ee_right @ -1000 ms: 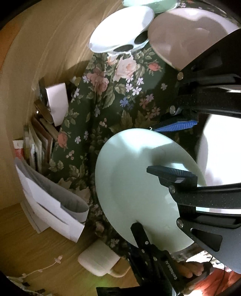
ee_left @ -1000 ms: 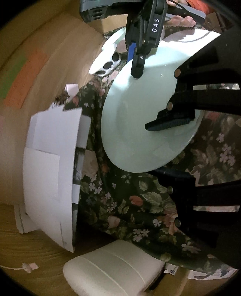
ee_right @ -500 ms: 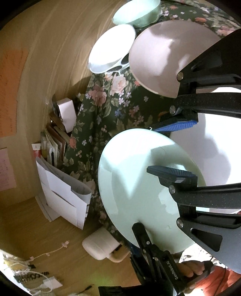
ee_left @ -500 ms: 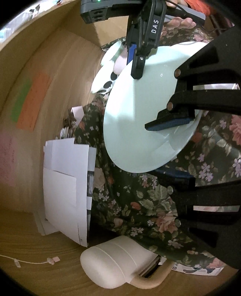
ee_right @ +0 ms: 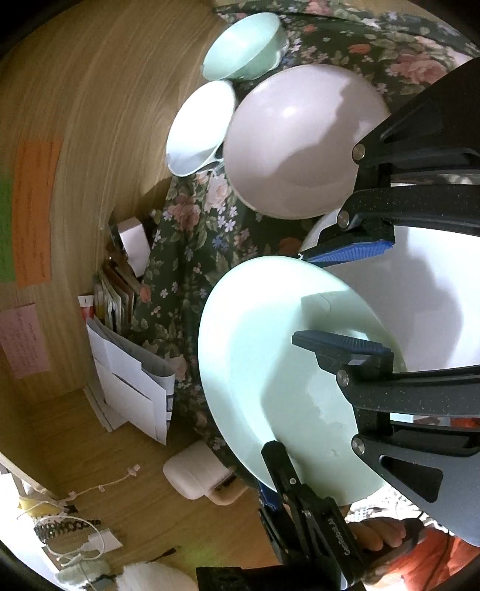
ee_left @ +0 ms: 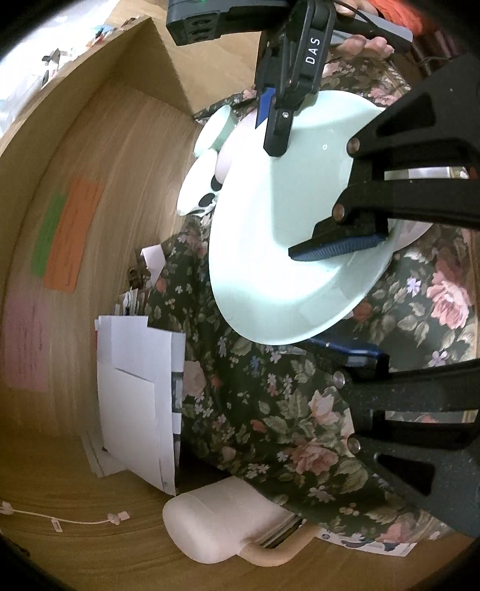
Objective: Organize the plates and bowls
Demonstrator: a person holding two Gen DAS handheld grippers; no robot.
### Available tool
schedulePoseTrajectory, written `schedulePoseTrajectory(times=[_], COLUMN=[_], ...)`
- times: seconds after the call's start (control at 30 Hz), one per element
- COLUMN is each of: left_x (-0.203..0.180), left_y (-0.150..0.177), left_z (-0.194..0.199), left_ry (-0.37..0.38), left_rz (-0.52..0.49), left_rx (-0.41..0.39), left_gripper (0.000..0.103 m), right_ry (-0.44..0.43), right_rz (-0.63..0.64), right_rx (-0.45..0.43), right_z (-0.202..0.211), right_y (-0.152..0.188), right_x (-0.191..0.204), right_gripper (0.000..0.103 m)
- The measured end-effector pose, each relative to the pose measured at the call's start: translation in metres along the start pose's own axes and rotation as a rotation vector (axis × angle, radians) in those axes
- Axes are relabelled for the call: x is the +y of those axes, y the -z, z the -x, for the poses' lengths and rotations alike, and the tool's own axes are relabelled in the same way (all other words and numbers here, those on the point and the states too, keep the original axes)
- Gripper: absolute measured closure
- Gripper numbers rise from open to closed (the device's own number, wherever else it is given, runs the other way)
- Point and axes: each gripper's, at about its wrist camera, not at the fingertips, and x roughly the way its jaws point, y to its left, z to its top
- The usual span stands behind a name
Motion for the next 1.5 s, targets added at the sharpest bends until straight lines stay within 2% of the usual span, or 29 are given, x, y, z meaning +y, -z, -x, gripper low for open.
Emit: schedulePoseTrajectory(times=[0.3,0.67,1.5], left_x=[-0.012,-0.022,-0.042], left_y=[0.016,0.037,0.060], left_z=[-0.001,-0.017,-0.047], left_ry=[0.023,0.036,0.069], left_rz=[-0.003,-0.008,-0.047], left_rx=[0.026,0.080,0.171], left_gripper=[0.064,0.064,0.064], right_ry=[0.004,-0.008,0.001], right_rz=[-0.042,-0.105,-0.184], right_rx=[0.001,0.040,0.080], right_z=[0.010,0.004,0.000], right_y=[0.025,0.055,0.082], right_x=[-0.006,-0.020,-0.044], right_gripper=[0.071,0.071,0.071])
